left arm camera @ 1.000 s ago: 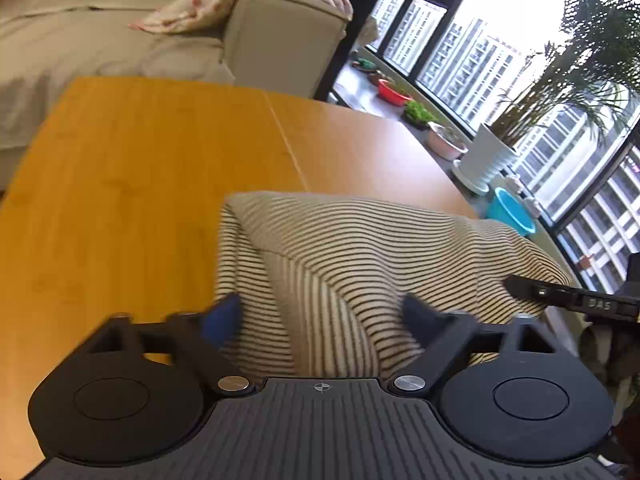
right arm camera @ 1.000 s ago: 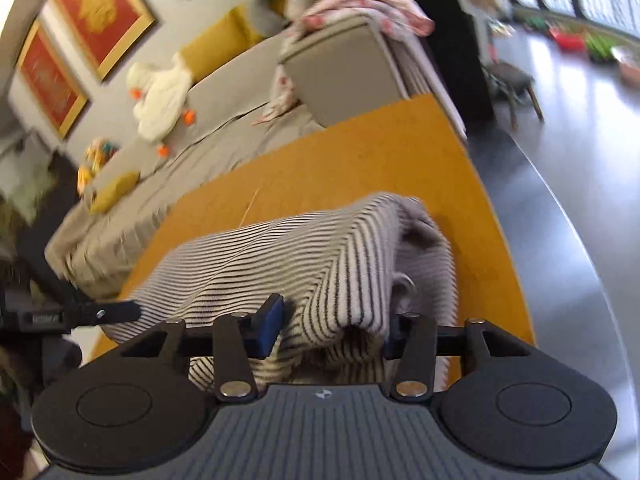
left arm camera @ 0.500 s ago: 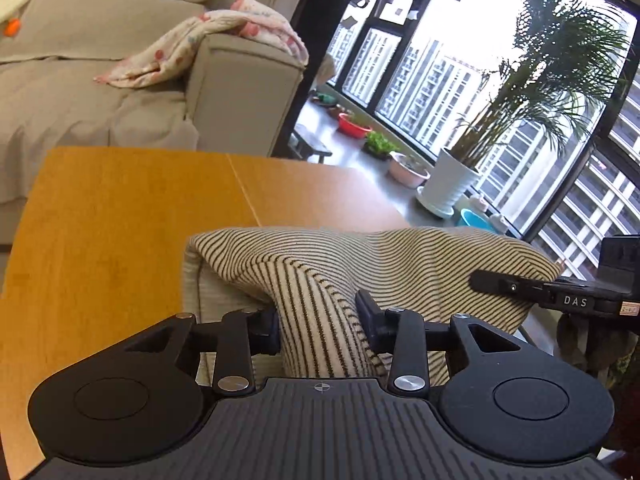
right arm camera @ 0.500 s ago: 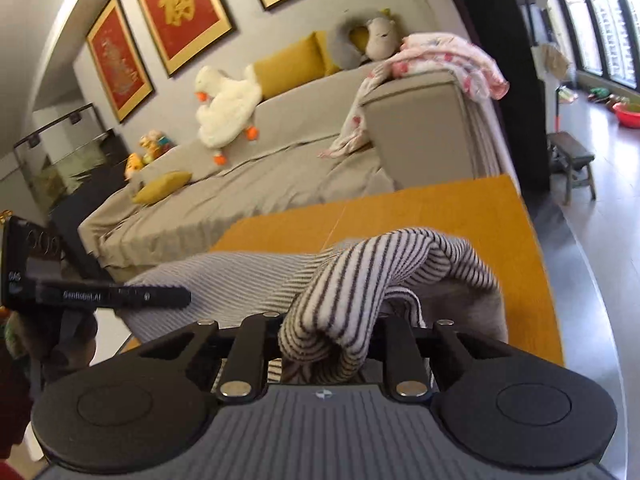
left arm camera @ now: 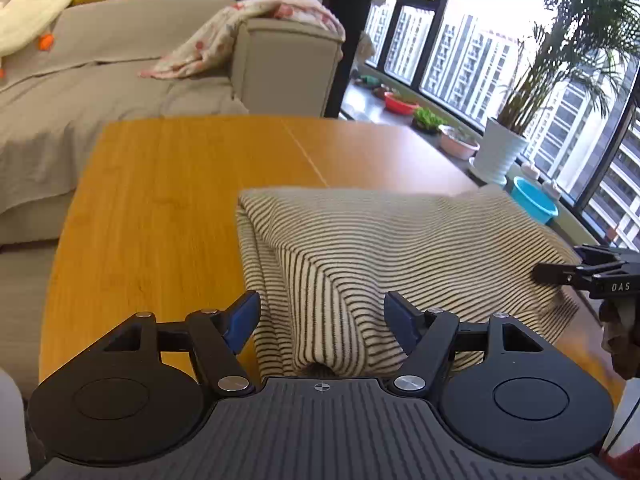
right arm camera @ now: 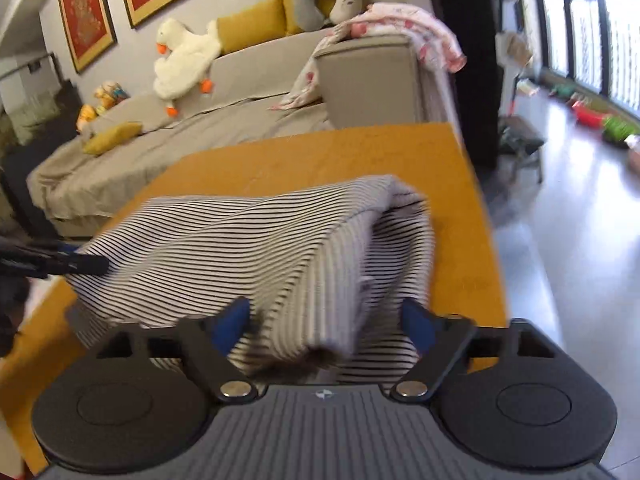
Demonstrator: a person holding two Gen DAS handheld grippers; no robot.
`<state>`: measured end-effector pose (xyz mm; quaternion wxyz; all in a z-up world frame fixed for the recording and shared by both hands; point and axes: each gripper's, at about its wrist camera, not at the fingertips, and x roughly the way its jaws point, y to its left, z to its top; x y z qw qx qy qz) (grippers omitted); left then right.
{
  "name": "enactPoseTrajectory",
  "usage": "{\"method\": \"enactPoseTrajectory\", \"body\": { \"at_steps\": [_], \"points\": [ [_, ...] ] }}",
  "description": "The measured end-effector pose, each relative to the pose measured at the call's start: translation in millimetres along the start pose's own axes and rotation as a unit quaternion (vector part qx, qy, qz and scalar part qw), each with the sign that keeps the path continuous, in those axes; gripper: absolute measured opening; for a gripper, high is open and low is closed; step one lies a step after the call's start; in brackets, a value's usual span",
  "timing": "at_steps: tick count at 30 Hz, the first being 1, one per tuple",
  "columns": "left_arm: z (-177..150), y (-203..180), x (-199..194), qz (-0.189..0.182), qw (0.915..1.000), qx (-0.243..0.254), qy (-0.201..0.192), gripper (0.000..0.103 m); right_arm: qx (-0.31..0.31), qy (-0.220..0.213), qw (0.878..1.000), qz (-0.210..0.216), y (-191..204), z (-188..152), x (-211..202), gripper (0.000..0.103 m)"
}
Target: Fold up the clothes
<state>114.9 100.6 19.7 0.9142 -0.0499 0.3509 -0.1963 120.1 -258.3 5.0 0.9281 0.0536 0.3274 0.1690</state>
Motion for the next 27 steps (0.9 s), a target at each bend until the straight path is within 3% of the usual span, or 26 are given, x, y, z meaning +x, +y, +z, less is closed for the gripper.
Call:
{"method": "enactPoseTrajectory", "body": {
  "at_steps": [3,5,9,12,15,20,22,25,27],
  "points": [
    [6,-9,-23,-0.029,0.9989,-0.013,-0.035,0.087,0.013,-0.034,0.999,0.01,-5,7,-19,0.103],
    [9,-17,-28,-0.064,0.9967,-0.021,-0.044,0.092,0.023,-0.062,0.997,0.025,-5,16,-29,0.103],
    [2,-28,-6,-0.133,0.9891,-0.062,-0.006,0.096,0.061,-0.086,0.99,0.091,-3,30,-20,0.103],
    [-9,-28,26,-0.128,0.9875,-0.085,0.036,0.097,0.111,-0.053,0.983,0.139,-5,29,12,0.103],
    [-7,-24,39,-0.13,0.9883,-0.076,0.028,0.101,0.158,-0.027,0.977,0.14,-7,13,43,0.103],
    [12,-10,62,-0.127,0.9894,-0.069,0.014,0.103,0.121,-0.058,0.985,0.112,17,-9,27,0.103],
    [21,-3,73,-0.122,0.9898,-0.073,0.003,0.103,0.134,-0.062,0.982,0.115,25,-18,19,0.103],
    [35,9,90,-0.118,0.9882,-0.096,-0.011,0.103,0.154,-0.041,0.975,0.154,36,-26,11,0.103],
    [42,11,97,-0.113,0.9878,-0.107,-0.013,0.103,0.131,-0.019,0.973,0.187,43,-25,10,0.103]
  ]
}}
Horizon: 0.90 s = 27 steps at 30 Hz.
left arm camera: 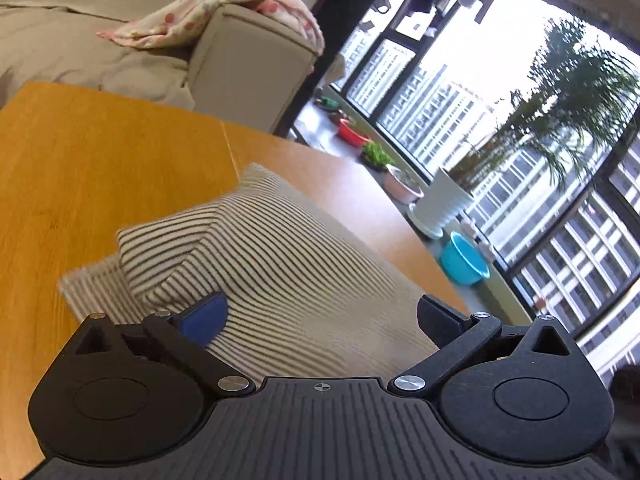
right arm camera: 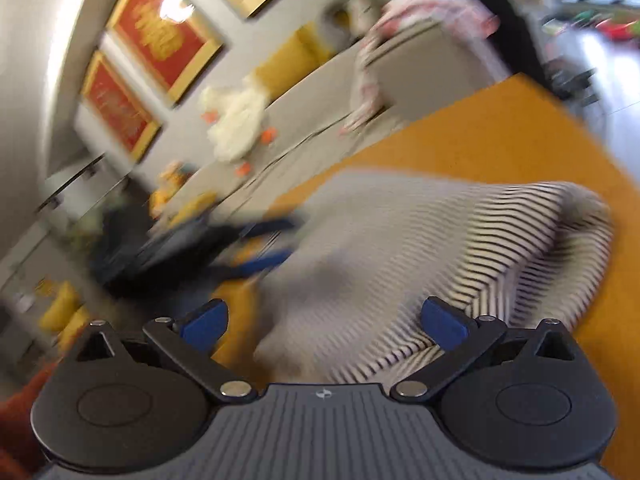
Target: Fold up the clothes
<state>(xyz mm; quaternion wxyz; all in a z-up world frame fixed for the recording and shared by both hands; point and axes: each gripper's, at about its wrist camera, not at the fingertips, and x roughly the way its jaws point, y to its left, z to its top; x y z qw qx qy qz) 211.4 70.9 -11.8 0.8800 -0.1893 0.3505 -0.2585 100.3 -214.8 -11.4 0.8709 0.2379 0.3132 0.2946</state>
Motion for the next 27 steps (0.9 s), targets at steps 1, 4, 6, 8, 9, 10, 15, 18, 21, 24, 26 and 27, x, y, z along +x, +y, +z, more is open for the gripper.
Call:
{"method": "enactPoseTrajectory", "body": {
  "at_steps": [1,4,6,8,9,10,15,18,21,24,26,27],
  "points": [
    [2,-1,1,0.004,1.0,-0.003,0.002,0.103,-0.013,0.015,1.0,0.013,3,1,1,0.103],
    [0,-14,-10,0.032,0.9995,0.007,0.004,0.103,-0.048,0.0,0.999,0.0,12,9,-14,0.103],
    [-8,-27,-25,0.036,0.9991,0.024,0.001,0.103,-0.087,-0.037,0.995,-0.037,17,18,-32,0.103],
    [-18,-42,-37,0.017,0.9991,0.038,0.001,0.103,-0.146,-0.068,0.981,-0.109,21,25,-43,0.103],
    [-25,-50,-42,0.005,0.999,0.045,0.002,0.103,-0.17,-0.072,0.972,-0.148,20,27,-42,0.103],
    [-31,-57,-43,-0.001,0.9985,0.054,0.006,0.103,-0.186,-0.071,0.963,-0.18,18,28,-40,0.103],
    [-59,-69,-25,0.032,0.9954,0.074,0.051,0.103,-0.165,-0.005,0.96,-0.228,-2,10,-8,0.103],
    [-64,-65,-23,0.04,0.9947,0.083,0.047,0.103,-0.198,-0.007,0.948,-0.25,10,0,-3,0.103],
    [-66,-66,-21,0.048,0.9934,0.097,0.036,0.103,-0.211,0.007,0.942,-0.26,16,-4,5,0.103],
    [-72,-70,-19,0.058,0.9886,0.136,0.027,0.103,-0.172,0.013,0.953,-0.249,10,-3,4,0.103],
    [-74,-73,-16,0.062,0.9843,0.163,0.025,0.103,-0.145,0.012,0.96,-0.238,6,-1,5,0.103],
    [-73,-72,-15,0.061,0.9836,0.168,0.024,0.103,-0.135,0.013,0.963,-0.234,5,0,5,0.103]
  ]
}}
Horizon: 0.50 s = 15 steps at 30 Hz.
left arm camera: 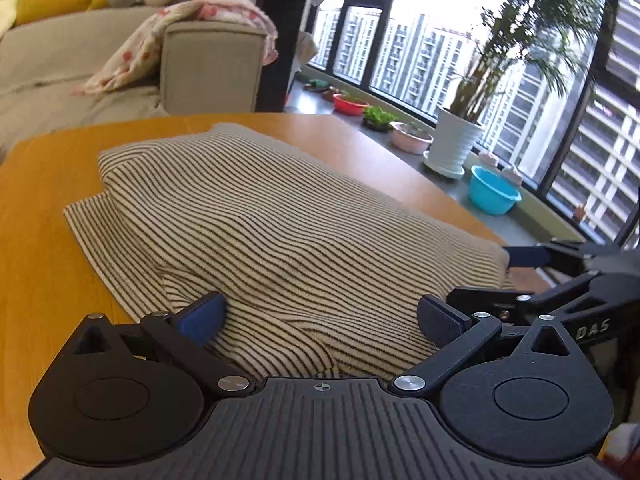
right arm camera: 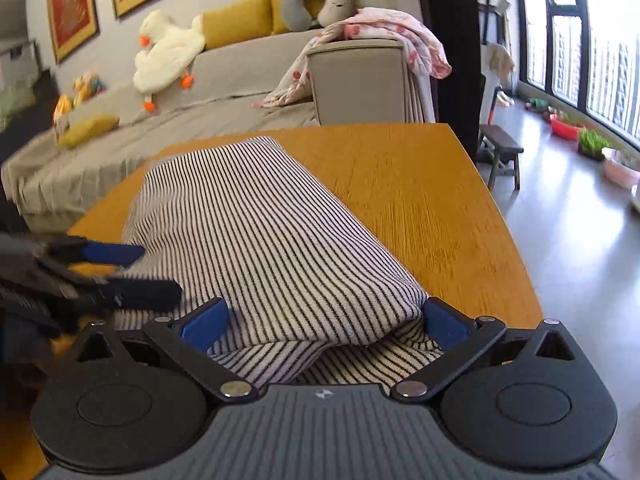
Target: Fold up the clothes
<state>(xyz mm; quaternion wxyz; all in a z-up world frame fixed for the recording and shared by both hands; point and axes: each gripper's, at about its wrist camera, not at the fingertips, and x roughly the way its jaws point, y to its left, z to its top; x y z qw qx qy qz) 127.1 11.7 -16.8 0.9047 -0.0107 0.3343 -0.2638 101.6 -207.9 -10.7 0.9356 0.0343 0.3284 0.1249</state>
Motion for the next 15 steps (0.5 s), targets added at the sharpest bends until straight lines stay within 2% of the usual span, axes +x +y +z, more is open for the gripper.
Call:
{"method": "enactPoseTrajectory", "body": {
  "at_steps": [4,11,15],
  "points": [
    [13,19,10,-0.006,0.9999,-0.008,-0.004,0.103,-0.003,0.003,1.0,-0.003,11,3,9,0.103],
    [45,66,36,0.035,0.9984,-0.04,-0.02,0.103,-0.002,0.0,0.999,0.039,35,20,39,0.103],
    [46,77,32,0.021,0.9981,-0.052,-0.027,0.103,-0.028,0.005,0.999,0.046,51,22,44,0.103]
  ]
}}
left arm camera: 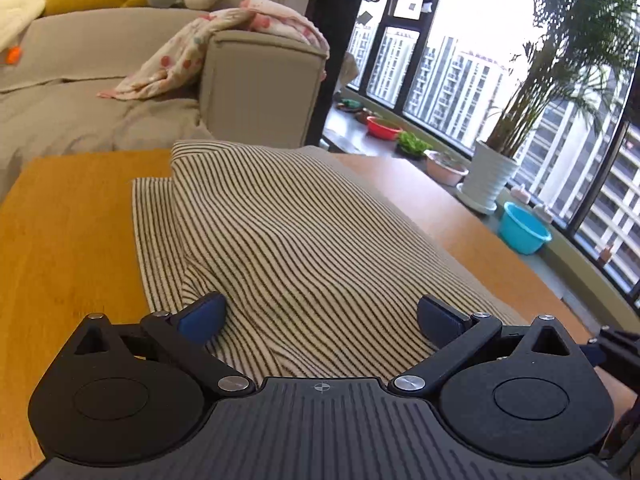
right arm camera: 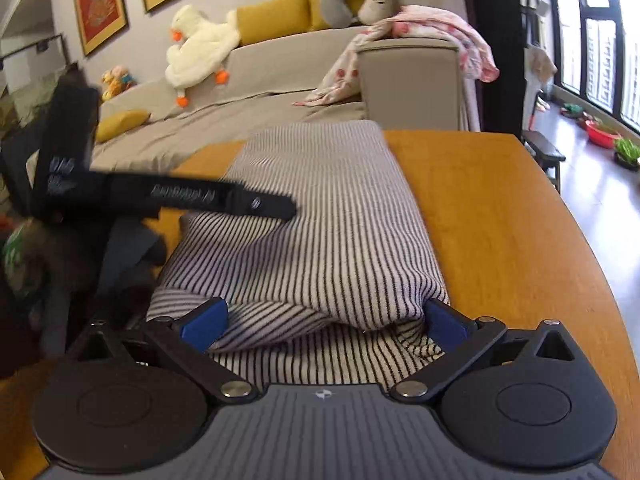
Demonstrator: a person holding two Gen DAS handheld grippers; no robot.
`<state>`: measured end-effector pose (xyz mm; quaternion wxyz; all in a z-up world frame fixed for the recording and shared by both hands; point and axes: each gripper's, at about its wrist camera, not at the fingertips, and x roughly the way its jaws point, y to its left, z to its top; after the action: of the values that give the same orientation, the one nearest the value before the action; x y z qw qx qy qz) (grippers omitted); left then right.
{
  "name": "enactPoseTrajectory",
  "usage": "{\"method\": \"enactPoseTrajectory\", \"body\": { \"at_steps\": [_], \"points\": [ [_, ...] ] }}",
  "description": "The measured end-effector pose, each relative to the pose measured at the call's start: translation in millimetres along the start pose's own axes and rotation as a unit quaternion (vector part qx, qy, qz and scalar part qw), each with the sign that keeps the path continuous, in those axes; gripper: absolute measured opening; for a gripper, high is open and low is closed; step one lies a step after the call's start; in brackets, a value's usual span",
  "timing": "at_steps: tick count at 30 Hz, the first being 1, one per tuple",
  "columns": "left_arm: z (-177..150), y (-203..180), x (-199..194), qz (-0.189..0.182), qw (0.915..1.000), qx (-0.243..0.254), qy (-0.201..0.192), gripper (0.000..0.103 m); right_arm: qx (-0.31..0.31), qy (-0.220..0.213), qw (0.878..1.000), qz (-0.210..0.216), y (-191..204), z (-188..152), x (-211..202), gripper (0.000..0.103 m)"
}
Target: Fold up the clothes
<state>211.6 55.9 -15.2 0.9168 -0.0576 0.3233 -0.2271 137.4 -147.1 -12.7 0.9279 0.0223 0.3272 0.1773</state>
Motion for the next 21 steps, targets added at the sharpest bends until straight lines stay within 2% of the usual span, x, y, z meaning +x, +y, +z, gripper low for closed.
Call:
{"method": "enactPoseTrajectory", "body": {
  "at_steps": [3,6,8,11,13,16,19,21],
  "points": [
    [-4,-2,-11,0.008,0.9999,0.006,0.008,0.103,-0.004,0.005,1.0,0.021,-9,2,-6,0.103],
    [-11,-6,-28,0.002,0.9996,-0.017,0.022,0.103,-0.01,0.008,0.999,0.029,-21,9,-18,0.103],
    [-14,-5,-38,-0.017,0.9986,-0.042,0.026,0.103,-0.011,-0.01,1.0,0.017,-26,16,-26,0.103],
    [-21,-7,-47,-0.025,0.9974,-0.059,0.032,0.103,-0.025,-0.034,0.999,-0.016,-32,26,-27,0.103],
    [-26,-10,-48,-0.02,0.9977,-0.051,0.039,0.103,-0.035,-0.021,0.998,-0.039,-36,28,-14,0.103],
    [-30,-14,-50,-0.014,0.9987,-0.025,0.042,0.103,-0.051,0.029,0.996,-0.064,-33,20,5,0.103],
    [-31,-15,-48,-0.012,0.9991,-0.009,0.039,0.103,-0.061,0.027,0.996,-0.066,-27,8,0,0.103],
    [-30,-17,-44,-0.007,0.9994,0.002,0.034,0.103,-0.067,0.043,0.995,-0.067,-25,-2,-2,0.103]
  ]
}}
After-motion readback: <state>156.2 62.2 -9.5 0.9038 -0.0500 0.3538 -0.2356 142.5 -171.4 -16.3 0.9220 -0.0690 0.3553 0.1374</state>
